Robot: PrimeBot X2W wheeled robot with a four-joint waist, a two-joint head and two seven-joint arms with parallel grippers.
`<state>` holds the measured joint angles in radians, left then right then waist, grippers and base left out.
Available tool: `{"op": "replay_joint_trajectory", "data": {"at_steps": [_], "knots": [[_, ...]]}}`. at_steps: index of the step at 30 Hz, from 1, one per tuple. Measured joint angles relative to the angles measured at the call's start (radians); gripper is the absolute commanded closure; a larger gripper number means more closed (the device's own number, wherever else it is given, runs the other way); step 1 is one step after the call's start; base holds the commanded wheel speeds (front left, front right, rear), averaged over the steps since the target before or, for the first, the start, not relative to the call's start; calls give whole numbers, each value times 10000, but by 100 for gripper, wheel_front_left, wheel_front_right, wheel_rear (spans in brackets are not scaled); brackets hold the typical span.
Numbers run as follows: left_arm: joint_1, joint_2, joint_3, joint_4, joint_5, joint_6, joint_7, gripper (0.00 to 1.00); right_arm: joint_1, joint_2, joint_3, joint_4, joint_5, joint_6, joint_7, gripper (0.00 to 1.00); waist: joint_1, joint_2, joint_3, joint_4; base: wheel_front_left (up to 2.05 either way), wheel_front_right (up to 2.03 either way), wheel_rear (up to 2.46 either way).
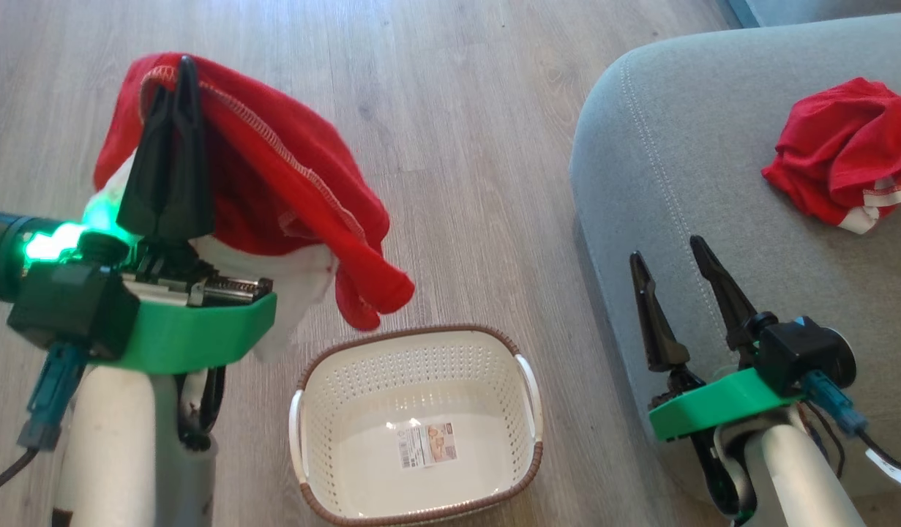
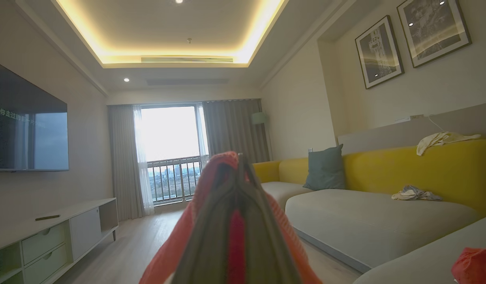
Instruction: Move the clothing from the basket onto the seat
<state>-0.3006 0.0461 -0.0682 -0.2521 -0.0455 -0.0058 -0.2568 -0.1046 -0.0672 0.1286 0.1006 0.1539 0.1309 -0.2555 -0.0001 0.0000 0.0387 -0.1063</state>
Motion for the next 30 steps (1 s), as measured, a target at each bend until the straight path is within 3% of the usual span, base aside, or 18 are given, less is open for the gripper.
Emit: {"op": "replay_joint_trajectory", "data": {"at_steps": [9,18,26,30], "knots": [[-4,-38,-775,-347,-301,-531,0,100,101,2,79,-2,44,0,0,0,0,0,13,-3,0,0,0],[37,-38,-2441,468,-518,-1147,0,100,172,-2,104,4,56,0,0,0,0,0,-30,20,0,0,0],[229,52,-3701,851,-623,-1241,0,100,173,-4,207,15,58,0,0,0,1,0,-26,50,0,0,0],[228,127,-3847,909,-798,-1239,0,100,173,-4,276,21,59,0,0,0,1,0,-30,56,0,0,0]]}}
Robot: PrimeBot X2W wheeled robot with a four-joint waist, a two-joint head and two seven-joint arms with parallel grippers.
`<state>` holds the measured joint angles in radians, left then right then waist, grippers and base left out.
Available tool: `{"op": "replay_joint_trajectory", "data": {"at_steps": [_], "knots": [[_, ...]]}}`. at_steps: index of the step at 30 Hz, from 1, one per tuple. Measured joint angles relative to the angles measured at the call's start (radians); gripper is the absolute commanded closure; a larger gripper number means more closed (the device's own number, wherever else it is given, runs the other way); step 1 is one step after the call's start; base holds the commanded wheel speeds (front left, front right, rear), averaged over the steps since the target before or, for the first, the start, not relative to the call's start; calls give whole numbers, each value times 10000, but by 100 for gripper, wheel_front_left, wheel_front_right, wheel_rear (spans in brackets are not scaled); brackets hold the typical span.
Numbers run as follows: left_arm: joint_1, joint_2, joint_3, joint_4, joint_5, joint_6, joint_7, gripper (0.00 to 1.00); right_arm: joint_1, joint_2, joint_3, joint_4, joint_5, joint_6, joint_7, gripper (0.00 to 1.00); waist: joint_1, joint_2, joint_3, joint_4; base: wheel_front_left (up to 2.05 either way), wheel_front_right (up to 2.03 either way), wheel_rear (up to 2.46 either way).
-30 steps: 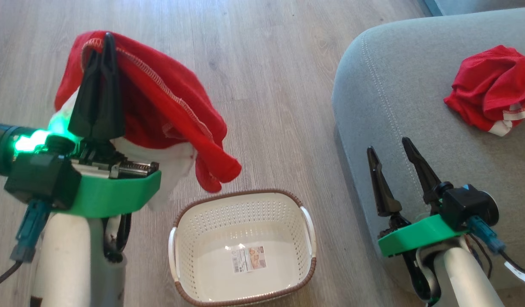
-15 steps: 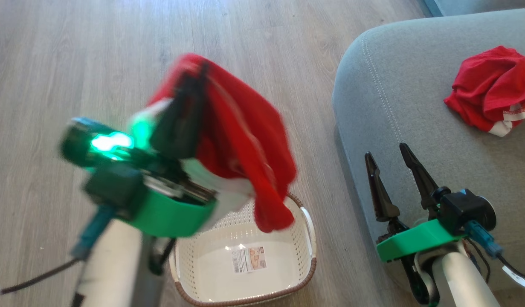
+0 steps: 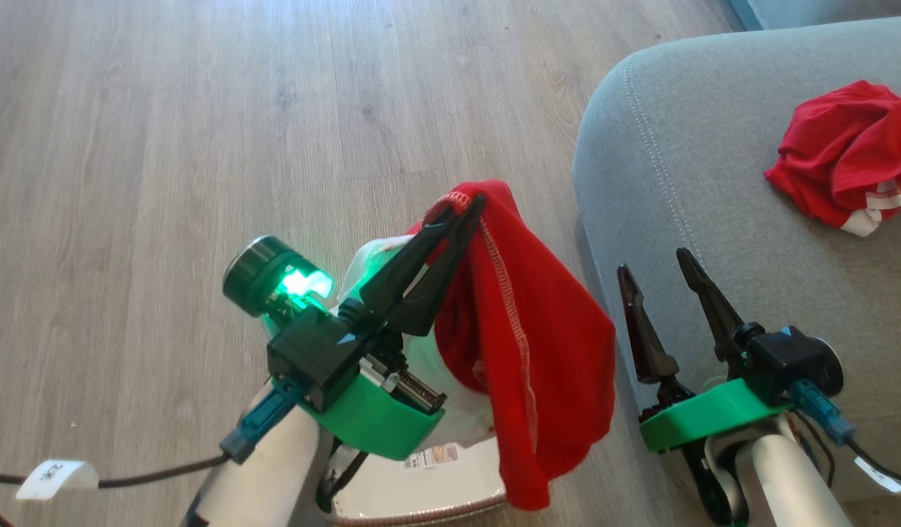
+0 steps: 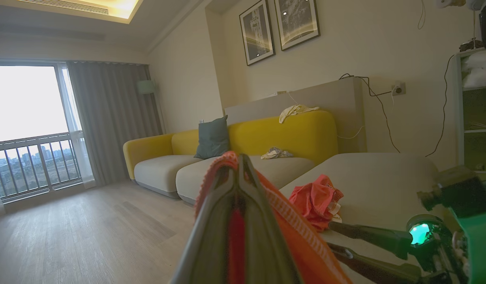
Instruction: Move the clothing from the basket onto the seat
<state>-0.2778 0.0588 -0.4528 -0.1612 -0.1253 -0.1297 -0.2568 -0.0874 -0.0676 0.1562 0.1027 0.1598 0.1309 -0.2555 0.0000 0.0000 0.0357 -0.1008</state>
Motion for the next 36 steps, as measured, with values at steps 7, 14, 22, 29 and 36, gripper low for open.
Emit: {"op": "replay_joint_trajectory", "data": {"at_steps": [7,14,22,29,36], "knots": [[-1,94,0,42,-71,0,0,100,0,0,31,4,82,0,0,0,0,0,-38,-5,0,0,0],[-1,153,2,75,-71,0,2,100,-12,-504,909,-207,815,0,0,0,0,0,-64,-35,0,0,0],[-11,268,-40,75,-69,0,0,100,-249,-2441,3116,-859,1513,0,2,0,0,0,16,-133,0,0,0],[-77,523,-663,71,-69,0,2,100,-1338,-3638,4121,-897,2113,0,0,0,0,0,79,-147,0,0,0],[-155,1076,-1657,38,-69,-2,0,100,-1766,-4416,4980,-660,2744,0,2,0,0,0,27,6,0,0,0]]}}
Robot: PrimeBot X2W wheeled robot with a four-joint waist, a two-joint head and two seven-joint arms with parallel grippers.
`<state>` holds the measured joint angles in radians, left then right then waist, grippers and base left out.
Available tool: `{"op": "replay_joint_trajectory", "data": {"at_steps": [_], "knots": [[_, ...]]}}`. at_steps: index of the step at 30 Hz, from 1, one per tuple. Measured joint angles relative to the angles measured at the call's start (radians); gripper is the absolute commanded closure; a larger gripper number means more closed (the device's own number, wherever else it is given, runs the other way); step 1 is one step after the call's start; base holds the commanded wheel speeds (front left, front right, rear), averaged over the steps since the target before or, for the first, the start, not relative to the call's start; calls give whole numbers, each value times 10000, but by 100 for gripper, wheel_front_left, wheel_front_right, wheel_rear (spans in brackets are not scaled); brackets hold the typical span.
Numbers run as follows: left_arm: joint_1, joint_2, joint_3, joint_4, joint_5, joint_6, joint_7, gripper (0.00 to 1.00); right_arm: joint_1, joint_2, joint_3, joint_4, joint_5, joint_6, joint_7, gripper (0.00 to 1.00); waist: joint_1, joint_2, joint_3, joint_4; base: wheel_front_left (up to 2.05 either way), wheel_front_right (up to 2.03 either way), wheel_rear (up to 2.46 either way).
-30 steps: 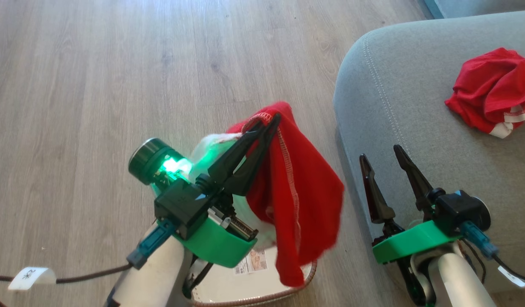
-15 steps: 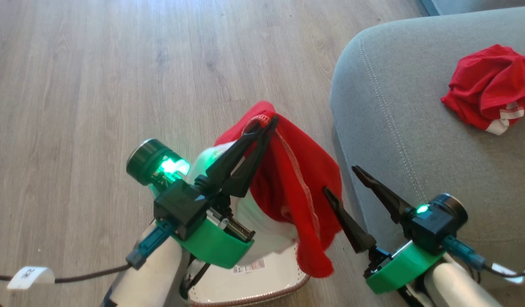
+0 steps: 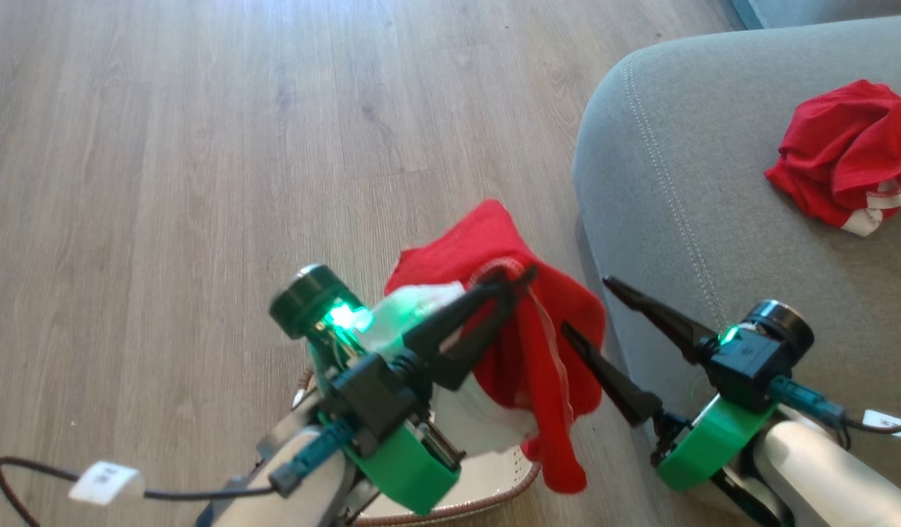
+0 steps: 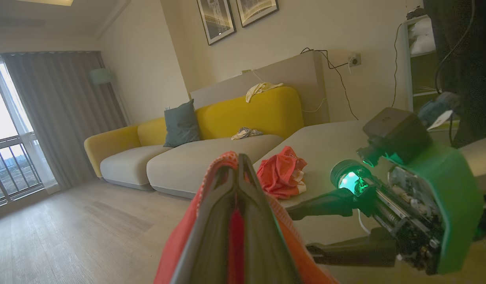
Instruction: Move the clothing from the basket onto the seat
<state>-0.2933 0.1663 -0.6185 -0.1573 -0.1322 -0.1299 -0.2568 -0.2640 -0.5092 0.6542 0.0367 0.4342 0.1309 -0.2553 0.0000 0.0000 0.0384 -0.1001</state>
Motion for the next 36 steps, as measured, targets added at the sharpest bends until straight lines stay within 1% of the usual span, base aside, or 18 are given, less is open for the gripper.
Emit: {"op": "replay_joint_trajectory", "data": {"at_steps": [4,9,16,22,26,31,34,36], "knots": [[-299,364,-669,-10,17,0,2,100,-336,-403,823,226,282,0,0,0,0,0,-9,45,0,0,0],[-440,587,-1049,-13,15,2,2,100,-1021,-769,1879,370,535,0,15,0,0,0,0,65,0,0,0],[-584,587,-1260,-2,13,0,2,100,-1711,-830,3264,466,700,0,46,0,0,0,65,144,0,0,0],[-620,581,-1241,61,-15,2,2,100,-2003,-780,3800,681,671,0,46,0,0,0,203,225,0,0,0],[-768,581,-1239,102,-17,2,2,100,-2099,-451,3864,792,610,0,40,0,0,0,289,283,0,0,0],[-804,573,-1283,134,-109,2,2,100,-2201,102,3879,1127,268,0,31,0,0,0,352,333,0,0,0],[-808,570,-1365,153,-117,2,2,100,-2197,552,3776,1361,19,0,31,0,0,0,357,359,0,0,0],[-811,564,-1427,165,-117,2,2,100,-2183,899,3486,1509,-155,0,29,0,0,0,355,389,0,0,0]]}}
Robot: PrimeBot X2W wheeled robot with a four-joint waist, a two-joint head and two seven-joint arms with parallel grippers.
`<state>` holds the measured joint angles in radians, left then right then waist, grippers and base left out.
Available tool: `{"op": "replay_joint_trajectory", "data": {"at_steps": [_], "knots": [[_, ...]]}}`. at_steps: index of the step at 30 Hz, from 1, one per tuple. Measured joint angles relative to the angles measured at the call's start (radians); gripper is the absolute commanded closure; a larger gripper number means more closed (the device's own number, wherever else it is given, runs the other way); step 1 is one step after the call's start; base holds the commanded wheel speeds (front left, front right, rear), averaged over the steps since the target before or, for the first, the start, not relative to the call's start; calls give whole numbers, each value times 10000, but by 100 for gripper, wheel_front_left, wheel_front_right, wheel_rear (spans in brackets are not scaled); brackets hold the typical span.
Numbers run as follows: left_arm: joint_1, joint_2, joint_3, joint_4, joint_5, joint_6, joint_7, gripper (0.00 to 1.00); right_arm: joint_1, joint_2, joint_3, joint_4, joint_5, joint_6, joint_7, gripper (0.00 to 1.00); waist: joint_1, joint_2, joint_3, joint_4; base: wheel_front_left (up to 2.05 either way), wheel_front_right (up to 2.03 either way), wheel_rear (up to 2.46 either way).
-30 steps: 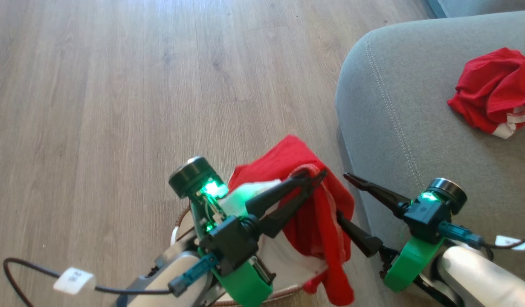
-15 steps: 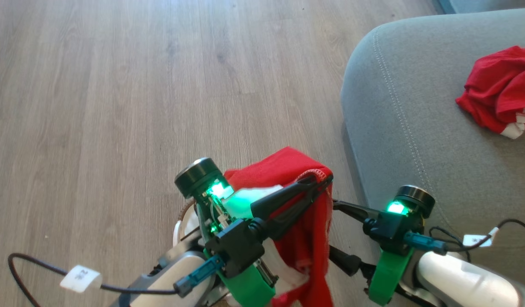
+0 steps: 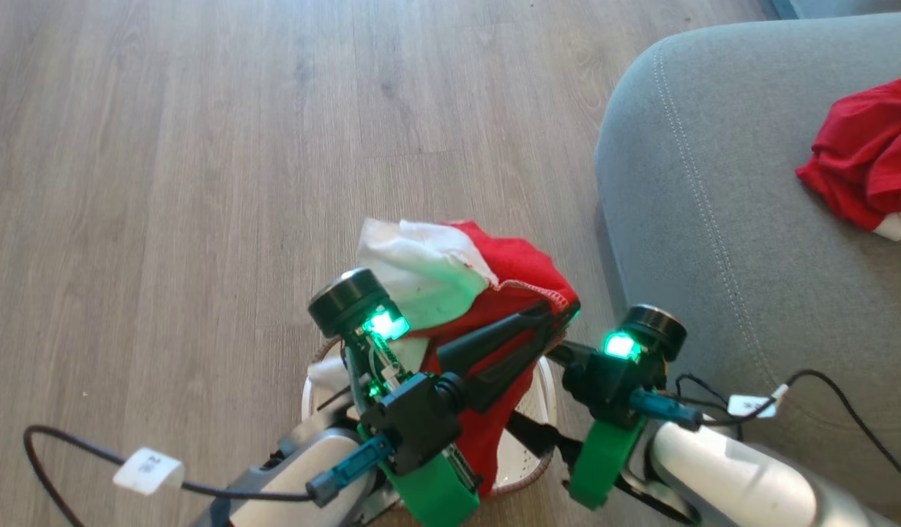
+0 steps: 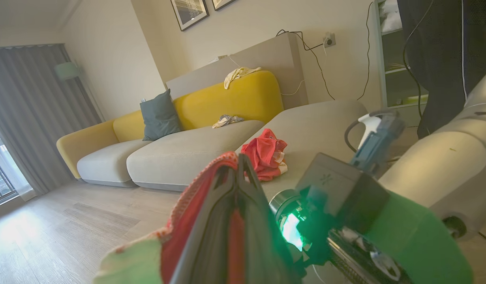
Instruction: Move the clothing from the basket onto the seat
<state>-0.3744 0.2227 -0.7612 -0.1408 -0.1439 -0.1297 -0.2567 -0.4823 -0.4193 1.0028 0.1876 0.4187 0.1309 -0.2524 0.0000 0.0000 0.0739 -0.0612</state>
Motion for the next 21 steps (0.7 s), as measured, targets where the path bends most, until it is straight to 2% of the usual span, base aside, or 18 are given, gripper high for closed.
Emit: {"op": "replay_joint_trajectory", "data": {"at_steps": [1,2,3,4,13,21], "knots": [[-3,-4,-33,12,0,0,0,100,7,134,-123,92,-67,0,0,0,0,0,-1,17,0,0,0],[-5,-10,-61,23,-2,0,0,100,33,270,-295,224,-138,0,0,12,0,0,-5,34,0,0,0],[-9,-15,-81,36,-2,0,0,100,58,399,-500,374,-230,0,0,62,0,0,-7,50,0,0,0],[-13,-23,-94,36,-2,0,0,100,90,510,-709,491,-299,0,0,100,0,0,-6,64,0,0,0],[-27,-90,201,61,-73,0,0,100,940,1430,-2583,1101,-1041,0,0,100,0,0,-68,161,0,0,0],[94,-217,512,92,-73,0,0,100,1563,2010,-4853,1097,-1559,0,0,100,0,0,-200,177,0,0,0]]}}
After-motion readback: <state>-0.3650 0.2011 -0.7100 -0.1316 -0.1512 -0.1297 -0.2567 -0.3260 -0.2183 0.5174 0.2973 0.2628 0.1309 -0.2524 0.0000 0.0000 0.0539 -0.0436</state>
